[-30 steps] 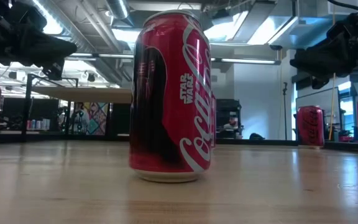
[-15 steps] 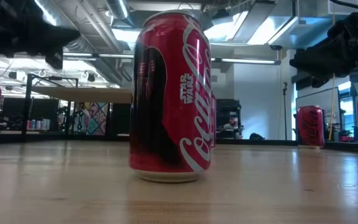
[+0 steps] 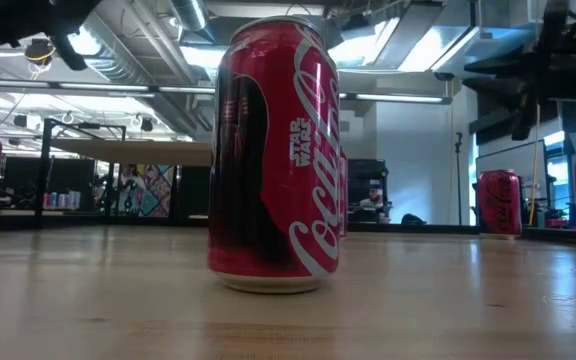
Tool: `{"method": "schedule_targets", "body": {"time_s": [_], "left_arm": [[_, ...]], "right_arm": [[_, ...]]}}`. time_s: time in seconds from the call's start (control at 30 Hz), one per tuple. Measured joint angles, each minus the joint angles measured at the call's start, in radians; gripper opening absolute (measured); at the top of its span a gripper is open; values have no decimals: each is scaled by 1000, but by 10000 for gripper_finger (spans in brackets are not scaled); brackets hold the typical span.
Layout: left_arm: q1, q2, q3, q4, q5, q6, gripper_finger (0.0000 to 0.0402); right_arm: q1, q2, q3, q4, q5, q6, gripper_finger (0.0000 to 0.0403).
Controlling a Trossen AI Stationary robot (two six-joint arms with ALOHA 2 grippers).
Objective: Place canned beverage on shelf
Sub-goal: Put the left orange soda can on the shelf
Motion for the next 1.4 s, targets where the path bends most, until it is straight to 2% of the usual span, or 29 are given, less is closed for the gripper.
{"method": "schedule_targets", "body": {"time_s": [0.1, 0.23, 0.6, 0.8, 0.97, 1.17, 1.4], "left_arm": [[0, 36, 37, -76, -19, 9, 11], [0, 160, 115, -133, -21, -22, 11], [33, 705, 408, -127, -18, 109, 11], [52, 899, 578, -144, -32, 89, 17], [61, 1035, 732, -297, -20, 25, 67], [88, 1157, 936, -568, -14, -60, 163], [156, 1288, 1157, -855, 144, -188, 273]], "right_arm": [[0, 1, 0, 5, 49, 20, 85], [0, 2, 0, 7, 52, 19, 85], [0, 2, 0, 6, 33, -37, 85], [0, 2, 0, 7, 31, -36, 85], [0, 3, 0, 7, -31, -35, 85], [0, 3, 0, 3, -100, -35, 85], [0, 3, 0, -8, -142, -38, 85]]}}
